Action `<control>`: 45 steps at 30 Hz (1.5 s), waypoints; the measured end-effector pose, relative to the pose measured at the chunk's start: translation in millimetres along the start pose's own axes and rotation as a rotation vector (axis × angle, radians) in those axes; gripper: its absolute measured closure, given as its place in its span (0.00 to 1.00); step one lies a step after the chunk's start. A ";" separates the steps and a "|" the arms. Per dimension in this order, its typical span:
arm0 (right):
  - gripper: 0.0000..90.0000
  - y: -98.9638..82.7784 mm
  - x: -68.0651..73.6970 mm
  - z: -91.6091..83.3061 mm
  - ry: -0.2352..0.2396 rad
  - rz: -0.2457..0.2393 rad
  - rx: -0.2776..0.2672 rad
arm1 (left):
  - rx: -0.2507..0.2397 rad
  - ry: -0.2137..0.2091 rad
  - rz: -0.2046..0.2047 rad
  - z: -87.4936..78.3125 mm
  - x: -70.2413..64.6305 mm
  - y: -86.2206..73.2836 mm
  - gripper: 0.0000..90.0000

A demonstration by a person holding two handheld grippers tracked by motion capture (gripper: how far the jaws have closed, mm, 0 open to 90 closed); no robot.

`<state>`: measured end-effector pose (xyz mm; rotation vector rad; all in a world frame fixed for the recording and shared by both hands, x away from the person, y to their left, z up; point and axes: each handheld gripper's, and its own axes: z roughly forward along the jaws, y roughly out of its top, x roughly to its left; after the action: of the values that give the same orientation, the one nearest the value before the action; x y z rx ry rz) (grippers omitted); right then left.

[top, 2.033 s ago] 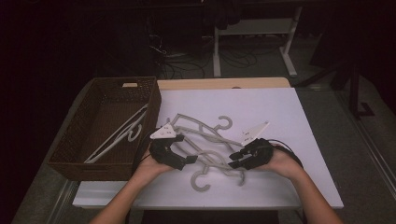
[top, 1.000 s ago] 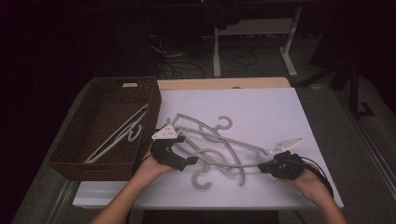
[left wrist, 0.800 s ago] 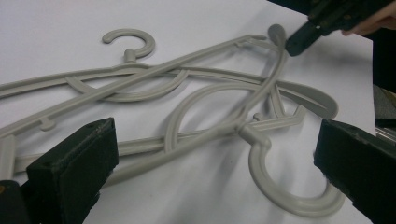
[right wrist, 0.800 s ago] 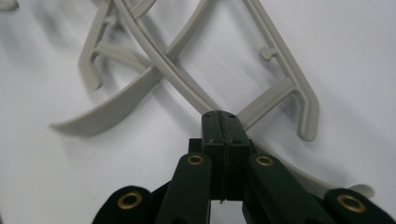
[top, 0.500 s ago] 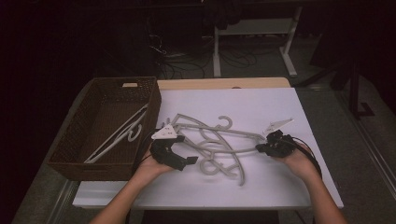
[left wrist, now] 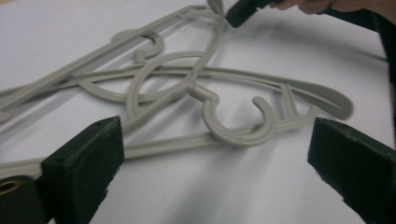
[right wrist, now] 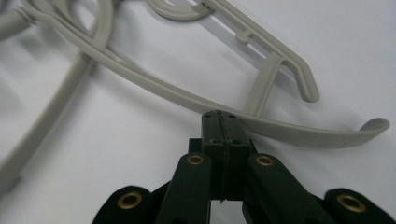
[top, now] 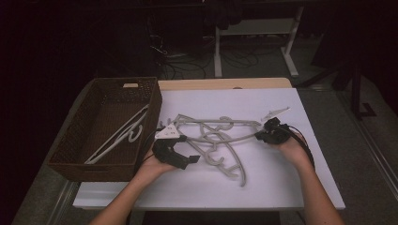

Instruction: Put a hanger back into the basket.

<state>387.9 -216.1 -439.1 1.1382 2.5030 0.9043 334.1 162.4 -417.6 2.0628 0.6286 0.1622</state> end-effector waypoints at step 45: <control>0.28 -45.4 47.1 -58.3 0.153 0.063 -0.230 | 0.327 0.084 0.242 77.9 31.7 20.8 0.73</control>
<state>303.3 -229.2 -420.8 1.1159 2.4093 1.3038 396.6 110.2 -447.3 2.4581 0.4767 0.3039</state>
